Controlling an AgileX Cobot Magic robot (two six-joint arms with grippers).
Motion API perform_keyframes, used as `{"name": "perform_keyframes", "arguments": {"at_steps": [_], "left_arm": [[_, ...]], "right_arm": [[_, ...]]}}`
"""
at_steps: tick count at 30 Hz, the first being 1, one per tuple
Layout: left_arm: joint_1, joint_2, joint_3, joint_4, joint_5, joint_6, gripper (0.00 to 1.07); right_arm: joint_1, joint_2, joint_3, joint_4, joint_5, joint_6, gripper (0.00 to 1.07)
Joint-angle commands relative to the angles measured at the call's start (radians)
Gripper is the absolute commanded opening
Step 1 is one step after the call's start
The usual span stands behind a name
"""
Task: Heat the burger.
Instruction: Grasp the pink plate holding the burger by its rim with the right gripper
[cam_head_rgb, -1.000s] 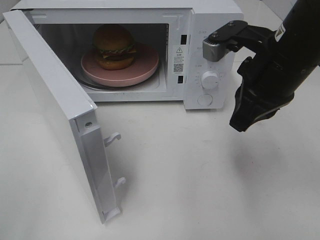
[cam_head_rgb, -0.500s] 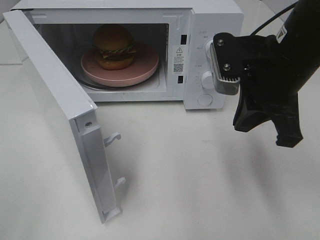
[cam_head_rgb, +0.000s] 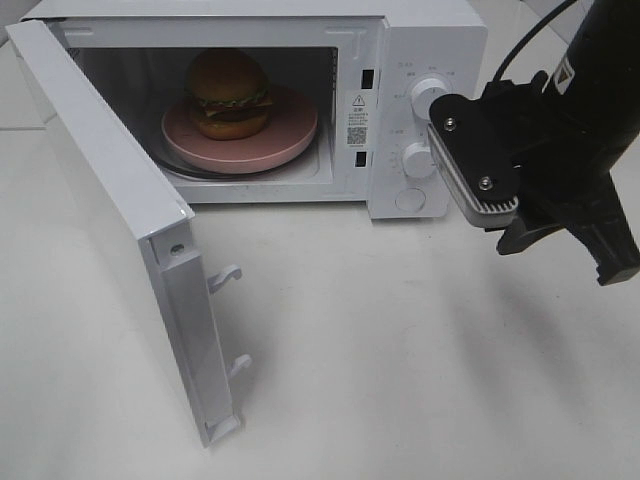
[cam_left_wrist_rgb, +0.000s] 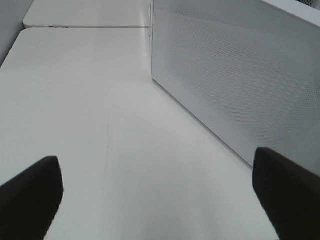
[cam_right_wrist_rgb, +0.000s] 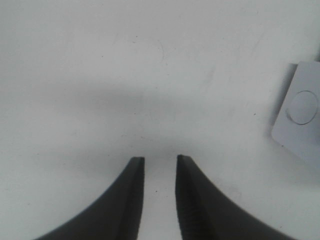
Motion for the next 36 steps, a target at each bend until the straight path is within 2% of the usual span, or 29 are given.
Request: {"name": "perform_keyframes", "arguments": {"at_steps": [1, 2, 3, 4, 5, 6, 7, 8, 9, 12, 21, 36], "left_arm": [[-0.007, -0.022, 0.003, -0.005, -0.007, -0.004, 0.97], [-0.007, -0.022, 0.003, -0.005, -0.007, -0.004, 0.97], [-0.007, -0.022, 0.003, -0.005, -0.007, -0.004, 0.97], [-0.007, -0.022, 0.003, -0.005, -0.007, -0.004, 0.97], [-0.007, -0.022, 0.003, -0.005, -0.007, -0.004, 0.97], [-0.007, -0.022, 0.003, -0.005, -0.007, -0.004, 0.97], [-0.007, -0.022, 0.003, -0.005, -0.007, -0.004, 0.97], [-0.007, -0.022, 0.003, -0.005, -0.007, -0.004, 0.97], [-0.007, -0.022, 0.003, -0.005, -0.007, -0.004, 0.97], [-0.007, -0.022, 0.003, -0.005, -0.007, -0.004, 0.97], [-0.007, -0.022, 0.003, -0.004, -0.007, -0.004, 0.97], [-0.007, -0.022, 0.003, -0.004, -0.007, -0.004, 0.97]], "right_arm": [[0.029, -0.012, -0.007, -0.013, -0.064, -0.011, 0.47], [0.029, -0.012, -0.007, -0.013, -0.064, -0.011, 0.47], [0.033, -0.012, -0.007, -0.014, -0.080, -0.011, 0.52], [0.034, -0.012, -0.007, -0.011, -0.102, -0.010, 0.62], [0.034, -0.012, -0.007, -0.011, -0.102, -0.010, 0.62], [0.034, -0.010, -0.007, -0.010, -0.110, -0.007, 0.66], [0.034, -0.006, -0.007, -0.010, -0.124, 0.014, 0.77], [0.034, -0.006, -0.007, -0.010, -0.124, 0.014, 0.77], [0.034, 0.000, -0.007, -0.007, -0.137, 0.039, 0.84], [0.043, 0.010, -0.007, -0.006, -0.152, 0.078, 0.89], [0.066, 0.049, -0.024, -0.036, -0.227, 0.087, 0.89], [0.124, 0.196, -0.183, -0.117, -0.337, 0.090, 0.87]]}}
